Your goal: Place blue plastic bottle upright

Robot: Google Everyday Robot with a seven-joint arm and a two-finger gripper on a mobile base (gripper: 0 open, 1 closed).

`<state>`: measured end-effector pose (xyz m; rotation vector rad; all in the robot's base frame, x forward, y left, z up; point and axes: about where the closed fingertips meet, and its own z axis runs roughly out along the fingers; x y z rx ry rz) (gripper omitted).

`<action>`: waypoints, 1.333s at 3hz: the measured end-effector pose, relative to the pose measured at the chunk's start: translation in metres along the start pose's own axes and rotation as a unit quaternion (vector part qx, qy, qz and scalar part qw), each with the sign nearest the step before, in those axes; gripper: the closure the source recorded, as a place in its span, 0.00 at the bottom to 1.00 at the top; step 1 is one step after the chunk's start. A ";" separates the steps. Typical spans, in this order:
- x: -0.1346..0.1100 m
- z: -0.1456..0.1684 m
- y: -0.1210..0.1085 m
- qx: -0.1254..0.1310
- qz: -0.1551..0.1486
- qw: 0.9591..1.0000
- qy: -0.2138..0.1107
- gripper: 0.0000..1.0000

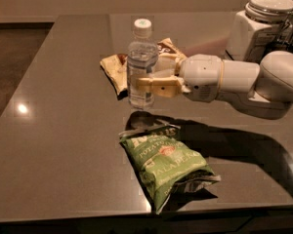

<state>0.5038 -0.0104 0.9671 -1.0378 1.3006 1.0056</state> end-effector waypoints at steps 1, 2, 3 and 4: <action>0.010 0.005 0.005 -0.018 0.019 1.000 0.002 1.00; 0.021 0.009 0.010 -0.029 0.031 0.999 0.013 1.00; 0.031 0.013 0.014 -0.035 0.039 0.998 0.024 1.00; 0.038 0.016 0.016 -0.038 0.047 0.998 0.030 1.00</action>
Offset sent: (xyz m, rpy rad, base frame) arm -0.0089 0.0125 -0.0395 -0.0345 0.1083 0.0753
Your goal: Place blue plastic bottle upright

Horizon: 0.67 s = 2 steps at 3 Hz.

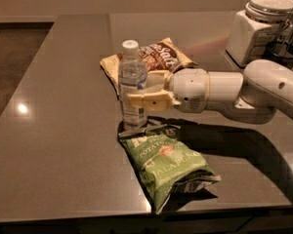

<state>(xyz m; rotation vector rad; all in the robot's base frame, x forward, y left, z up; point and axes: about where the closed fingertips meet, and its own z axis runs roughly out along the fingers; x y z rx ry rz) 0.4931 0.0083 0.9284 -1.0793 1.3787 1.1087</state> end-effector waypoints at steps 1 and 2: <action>0.007 0.003 0.000 0.009 0.010 1.000 -0.004 0.76; 0.010 0.006 -0.001 0.017 0.012 1.000 -0.008 0.53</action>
Offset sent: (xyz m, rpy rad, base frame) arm 0.0034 0.0027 -0.0177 0.0275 0.0283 -0.0642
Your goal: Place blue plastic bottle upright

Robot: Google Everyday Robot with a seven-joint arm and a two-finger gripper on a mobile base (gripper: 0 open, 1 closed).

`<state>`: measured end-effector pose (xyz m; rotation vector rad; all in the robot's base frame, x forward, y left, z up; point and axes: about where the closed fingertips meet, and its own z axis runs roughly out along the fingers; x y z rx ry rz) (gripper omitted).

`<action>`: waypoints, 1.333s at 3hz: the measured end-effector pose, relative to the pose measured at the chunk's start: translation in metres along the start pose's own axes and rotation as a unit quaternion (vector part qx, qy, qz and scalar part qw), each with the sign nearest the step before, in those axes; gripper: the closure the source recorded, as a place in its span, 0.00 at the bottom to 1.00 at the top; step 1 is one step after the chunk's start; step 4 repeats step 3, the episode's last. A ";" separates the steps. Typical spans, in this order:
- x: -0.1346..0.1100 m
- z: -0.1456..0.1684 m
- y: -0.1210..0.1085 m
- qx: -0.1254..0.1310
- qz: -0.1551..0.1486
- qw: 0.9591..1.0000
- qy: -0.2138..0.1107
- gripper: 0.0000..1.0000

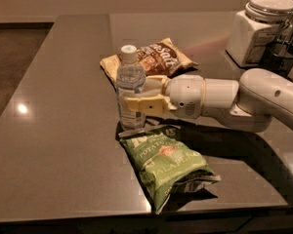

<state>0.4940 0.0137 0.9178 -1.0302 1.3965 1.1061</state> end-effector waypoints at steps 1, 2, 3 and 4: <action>0.003 0.004 0.001 0.007 -0.004 1.000 -0.001 0.21; 0.002 0.006 0.002 0.005 -0.005 1.000 -0.001 0.01; 0.002 0.007 0.003 0.004 -0.005 1.000 -0.001 0.00; 0.002 0.007 0.003 0.004 -0.005 1.000 -0.001 0.00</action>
Offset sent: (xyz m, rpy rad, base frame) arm 0.0000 0.0032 -0.0031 -0.0007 -0.0073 -0.0126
